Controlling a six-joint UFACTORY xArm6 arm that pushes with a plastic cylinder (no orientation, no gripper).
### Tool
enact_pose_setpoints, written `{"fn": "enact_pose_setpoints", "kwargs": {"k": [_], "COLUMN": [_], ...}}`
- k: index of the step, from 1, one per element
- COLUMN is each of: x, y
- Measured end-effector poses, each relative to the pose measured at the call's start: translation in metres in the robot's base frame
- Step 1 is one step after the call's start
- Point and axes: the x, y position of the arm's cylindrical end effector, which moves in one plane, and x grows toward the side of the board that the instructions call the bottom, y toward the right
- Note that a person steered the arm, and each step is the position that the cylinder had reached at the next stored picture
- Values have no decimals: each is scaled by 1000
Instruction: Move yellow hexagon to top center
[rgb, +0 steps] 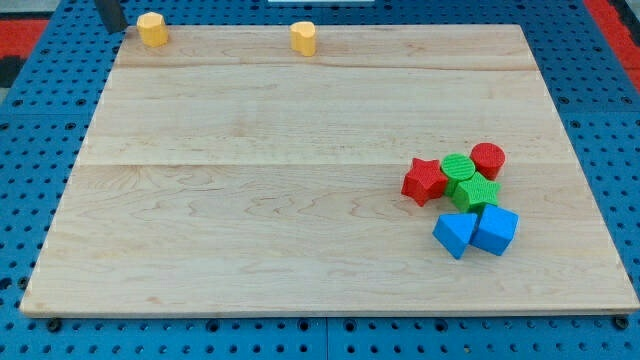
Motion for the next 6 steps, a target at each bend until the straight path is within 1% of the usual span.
{"fn": "enact_pose_setpoints", "kwargs": {"k": [1, 2, 3, 4, 5, 6], "x": [0, 0, 0, 2, 12, 48], "y": [87, 150, 188, 137, 114, 130]}}
